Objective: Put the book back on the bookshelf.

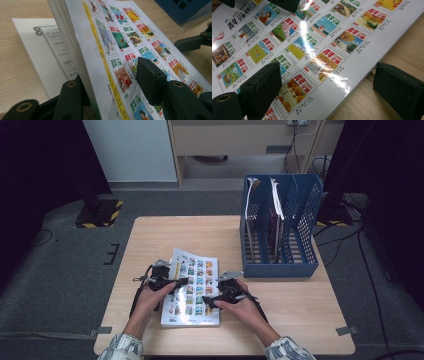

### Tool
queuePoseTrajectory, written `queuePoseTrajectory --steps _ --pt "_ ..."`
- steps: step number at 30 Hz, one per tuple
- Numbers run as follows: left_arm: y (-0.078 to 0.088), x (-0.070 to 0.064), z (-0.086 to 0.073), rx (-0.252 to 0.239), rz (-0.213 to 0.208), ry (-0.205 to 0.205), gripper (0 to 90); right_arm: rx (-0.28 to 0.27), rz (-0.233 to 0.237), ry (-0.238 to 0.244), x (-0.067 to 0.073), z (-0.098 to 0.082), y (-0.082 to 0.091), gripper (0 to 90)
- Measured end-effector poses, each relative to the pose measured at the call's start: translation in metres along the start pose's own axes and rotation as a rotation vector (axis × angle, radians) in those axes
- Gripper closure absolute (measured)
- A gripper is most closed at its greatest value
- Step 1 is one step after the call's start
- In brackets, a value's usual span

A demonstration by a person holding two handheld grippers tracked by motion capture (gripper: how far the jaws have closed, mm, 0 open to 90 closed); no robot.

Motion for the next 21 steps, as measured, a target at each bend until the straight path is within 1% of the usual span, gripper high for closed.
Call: queuePoseTrajectory --steps 5,7,8,11,13,17,21 --pt "-0.001 -0.001 0.001 0.0 0.023 -0.002 56.6 0.001 0.0 0.0 0.0 0.0 0.0 8.0" --pt "0.0 -0.002 0.001 -0.01 0.037 0.004 59.8 0.0 0.0 0.004 0.0 0.0 0.0 7.9" --pt "0.0 -0.003 0.0 -0.015 0.04 -0.001 60.9 -0.005 -0.003 0.006 0.0 0.0 -0.001 8.0" --pt "0.003 -0.003 0.002 -0.039 0.035 0.006 65.0 0.0 0.0 0.007 0.0 0.0 0.0 8.2" --pt "0.005 -0.003 0.002 -0.054 0.032 0.021 69.2 -0.002 -0.001 0.006 -0.001 0.0 0.0 8.5" --pt "0.007 -0.005 0.003 -0.07 0.029 0.016 74.8 0.0 -0.002 0.009 -0.001 0.0 0.0 8.5" --pt "0.01 -0.008 0.004 -0.082 0.033 0.001 77.0 0.0 -0.003 0.01 -0.001 0.0 0.0 8.6"
Point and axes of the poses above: each handheld gripper's, and its own axes: y roughly backward along the jaws, z roughly out of its top, x roughly to its left, the point moved 4 cm from there along -y, roughly forward along the jaws, and after that the axes turned 7 degrees about y, right-handed, at the moved point
